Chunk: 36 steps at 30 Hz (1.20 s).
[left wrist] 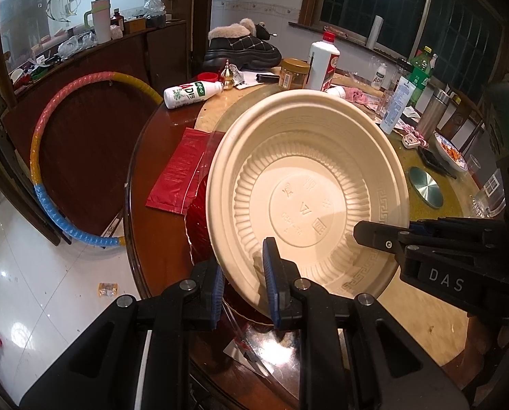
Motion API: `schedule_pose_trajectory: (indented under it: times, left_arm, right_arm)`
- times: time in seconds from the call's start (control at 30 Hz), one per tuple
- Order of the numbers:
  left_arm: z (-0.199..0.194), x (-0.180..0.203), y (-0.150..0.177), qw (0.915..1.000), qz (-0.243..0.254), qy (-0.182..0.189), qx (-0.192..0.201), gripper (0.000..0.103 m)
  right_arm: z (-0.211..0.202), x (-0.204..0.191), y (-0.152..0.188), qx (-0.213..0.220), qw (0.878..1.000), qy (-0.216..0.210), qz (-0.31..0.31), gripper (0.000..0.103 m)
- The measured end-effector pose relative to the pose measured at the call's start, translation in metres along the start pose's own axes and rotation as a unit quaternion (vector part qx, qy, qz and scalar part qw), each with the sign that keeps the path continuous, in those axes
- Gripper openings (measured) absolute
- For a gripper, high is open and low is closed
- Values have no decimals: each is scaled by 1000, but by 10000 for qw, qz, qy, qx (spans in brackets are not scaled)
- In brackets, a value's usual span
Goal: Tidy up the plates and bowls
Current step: 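Lower the beige bowl onto the white bowls with both grippers, then open both grippers and release the beige bowl on the stack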
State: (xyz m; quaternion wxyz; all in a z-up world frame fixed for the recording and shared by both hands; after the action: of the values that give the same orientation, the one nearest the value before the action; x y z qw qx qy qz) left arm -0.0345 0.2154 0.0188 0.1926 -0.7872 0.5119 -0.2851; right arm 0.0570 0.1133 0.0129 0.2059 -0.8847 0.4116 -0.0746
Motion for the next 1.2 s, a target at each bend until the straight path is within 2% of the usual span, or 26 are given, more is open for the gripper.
schedule_pose_trajectory:
  times: [0.7,0.77,0.8,0.87,0.93,1.0,1.07,1.2]
  left_arm:
    - [11,-1,-5,9997,-102,121,-210,19]
    - [12,-2,-5,9994,-160,192,-236,20]
    - [12,-2,-5,9993,-174,211,-242,21]
    - [11,-1,-4,9995,-171,169,-199,28]
    - [8,0,-4,9998,-134,68,-111,54]
    - [1,3,-3,9999,-68,-50,55,61]
    - [-6,5,-3,9997,-23,-140,204,62]
    - [-20,13,2,9985,167,-196,476,75]
  right_arm:
    - [12,-1,-8,-372,9990,181,-188,22]
    - [11,1,-9,-382,9990,170,-152,25]
    - [11,2,-10,-363,9992,132,-120,30]
    - [8,3,-11,-285,9995,133,-66,39]
    - [5,5,-12,-208,9997,157,-32,50]
    - [2,6,-12,-145,9997,176,-6,55]
    - [-5,9,-11,11,9998,212,41,56]
    - [-23,15,-7,359,9992,90,169,62]
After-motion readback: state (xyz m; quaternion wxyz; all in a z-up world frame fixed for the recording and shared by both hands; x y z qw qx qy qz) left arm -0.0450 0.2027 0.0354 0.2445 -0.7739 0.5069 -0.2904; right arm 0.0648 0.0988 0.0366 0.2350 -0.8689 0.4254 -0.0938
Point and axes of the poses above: each gripper's, at about its wrist camera, not at the fingertips, and z roughly the way its jaws point, x to its right, y to its underside, the point moved 1 cm from there along z, roughly the way its jaws point, and after that the axes turned 10 degrees about y, right-handed, at the moved point
